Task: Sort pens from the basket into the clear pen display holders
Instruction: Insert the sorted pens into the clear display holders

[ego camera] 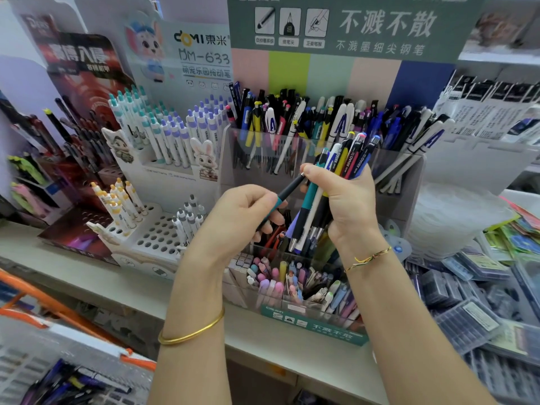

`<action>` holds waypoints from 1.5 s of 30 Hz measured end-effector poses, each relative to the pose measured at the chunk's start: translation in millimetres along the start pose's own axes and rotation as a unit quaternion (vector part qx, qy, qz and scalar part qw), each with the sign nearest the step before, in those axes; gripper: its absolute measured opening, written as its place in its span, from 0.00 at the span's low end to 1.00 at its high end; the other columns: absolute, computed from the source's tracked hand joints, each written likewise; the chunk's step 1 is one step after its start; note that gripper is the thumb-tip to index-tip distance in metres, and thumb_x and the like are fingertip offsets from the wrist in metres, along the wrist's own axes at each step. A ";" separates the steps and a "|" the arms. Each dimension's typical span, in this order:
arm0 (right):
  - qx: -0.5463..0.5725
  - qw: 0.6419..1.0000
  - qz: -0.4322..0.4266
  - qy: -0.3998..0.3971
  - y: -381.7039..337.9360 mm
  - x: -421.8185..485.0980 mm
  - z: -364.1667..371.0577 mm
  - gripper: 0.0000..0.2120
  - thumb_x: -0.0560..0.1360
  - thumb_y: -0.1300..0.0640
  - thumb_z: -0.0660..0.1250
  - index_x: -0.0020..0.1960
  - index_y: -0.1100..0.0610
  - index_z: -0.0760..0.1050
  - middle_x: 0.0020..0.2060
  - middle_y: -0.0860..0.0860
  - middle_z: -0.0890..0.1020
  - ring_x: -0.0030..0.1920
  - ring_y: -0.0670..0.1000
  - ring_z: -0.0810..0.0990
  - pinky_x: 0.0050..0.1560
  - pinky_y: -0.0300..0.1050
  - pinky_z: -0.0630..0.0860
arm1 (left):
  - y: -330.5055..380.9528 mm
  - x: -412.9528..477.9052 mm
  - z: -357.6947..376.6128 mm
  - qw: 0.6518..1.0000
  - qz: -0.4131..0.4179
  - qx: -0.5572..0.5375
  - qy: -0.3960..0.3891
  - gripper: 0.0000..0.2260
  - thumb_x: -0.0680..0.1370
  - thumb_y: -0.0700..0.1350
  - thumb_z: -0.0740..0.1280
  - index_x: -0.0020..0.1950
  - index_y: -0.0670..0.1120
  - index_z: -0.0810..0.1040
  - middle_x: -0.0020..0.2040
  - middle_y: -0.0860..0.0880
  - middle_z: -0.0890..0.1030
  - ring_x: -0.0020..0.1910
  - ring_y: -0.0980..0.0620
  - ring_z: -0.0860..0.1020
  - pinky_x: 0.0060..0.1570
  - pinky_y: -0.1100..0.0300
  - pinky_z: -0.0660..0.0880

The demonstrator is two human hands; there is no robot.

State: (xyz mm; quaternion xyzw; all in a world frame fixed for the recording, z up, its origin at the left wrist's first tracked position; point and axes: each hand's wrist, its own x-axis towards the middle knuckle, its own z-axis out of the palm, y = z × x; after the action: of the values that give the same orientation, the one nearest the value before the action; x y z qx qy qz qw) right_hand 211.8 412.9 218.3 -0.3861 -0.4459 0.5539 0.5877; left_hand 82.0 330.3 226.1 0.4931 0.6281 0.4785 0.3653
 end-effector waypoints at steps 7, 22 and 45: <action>0.001 1.000 0.012 0.024 2.1 -2.0 1.1 0.18 0.66 0.65 0.77 0.50 0.57 0.73 0.45 0.59 0.80 0.48 0.61 0.82 0.53 0.60 0.79 | 1.6 1.9 -0.3 0.999 -0.008 0.042 0.004 0.09 0.80 0.50 0.64 0.48 0.46 0.79 0.36 0.50 0.80 0.29 0.58 0.75 0.26 0.67 0.71; 0.044 0.998 0.015 0.047 5.1 -4.2 5.2 0.17 0.67 0.68 0.75 0.47 0.56 0.71 0.44 0.57 0.78 0.47 0.63 0.81 0.47 0.52 0.82 | -0.2 0.9 -3.4 0.998 0.022 0.027 0.048 0.03 0.77 0.44 0.69 0.44 0.46 0.81 0.35 0.51 0.79 0.31 0.59 0.72 0.30 0.70 0.70; -0.272 0.924 0.018 -0.268 -14.4 -13.2 -0.9 0.17 0.67 0.64 0.76 0.50 0.61 0.71 0.43 0.59 0.79 0.40 0.57 0.83 0.40 0.53 0.83 | 2.7 3.0 -5.2 0.957 0.022 -0.246 0.149 0.08 0.69 0.44 0.73 0.45 0.46 0.78 0.35 0.53 0.81 0.32 0.58 0.78 0.32 0.66 0.75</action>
State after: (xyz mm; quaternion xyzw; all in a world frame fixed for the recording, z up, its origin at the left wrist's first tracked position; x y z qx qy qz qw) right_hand 217.3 398.6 230.3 -0.3759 -0.7133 0.5045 0.3089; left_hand 77.2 332.1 230.2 0.3246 0.5275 0.6941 0.3669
